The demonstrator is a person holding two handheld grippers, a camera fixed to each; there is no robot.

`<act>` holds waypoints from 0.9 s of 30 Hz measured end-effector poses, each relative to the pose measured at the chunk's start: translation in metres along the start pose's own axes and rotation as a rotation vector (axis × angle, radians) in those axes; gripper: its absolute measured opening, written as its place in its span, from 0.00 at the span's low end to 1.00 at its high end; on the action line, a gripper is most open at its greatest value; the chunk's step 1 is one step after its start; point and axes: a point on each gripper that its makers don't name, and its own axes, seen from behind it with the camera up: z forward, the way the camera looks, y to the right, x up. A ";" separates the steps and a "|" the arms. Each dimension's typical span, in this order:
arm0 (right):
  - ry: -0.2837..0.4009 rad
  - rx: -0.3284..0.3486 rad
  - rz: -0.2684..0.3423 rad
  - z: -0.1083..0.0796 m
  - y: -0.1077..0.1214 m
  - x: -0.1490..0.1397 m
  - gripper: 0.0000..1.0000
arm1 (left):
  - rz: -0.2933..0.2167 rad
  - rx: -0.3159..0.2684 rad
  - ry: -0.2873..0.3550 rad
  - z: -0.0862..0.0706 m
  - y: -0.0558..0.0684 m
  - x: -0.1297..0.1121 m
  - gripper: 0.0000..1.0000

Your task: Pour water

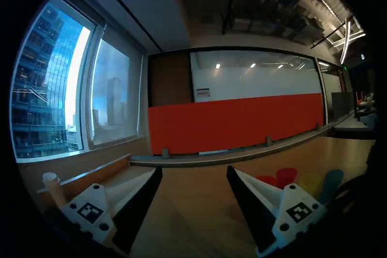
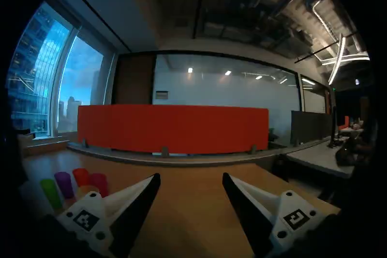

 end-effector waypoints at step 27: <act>-0.016 0.005 0.001 0.004 -0.011 0.006 0.99 | -0.042 0.030 -0.038 0.001 0.007 -0.049 0.99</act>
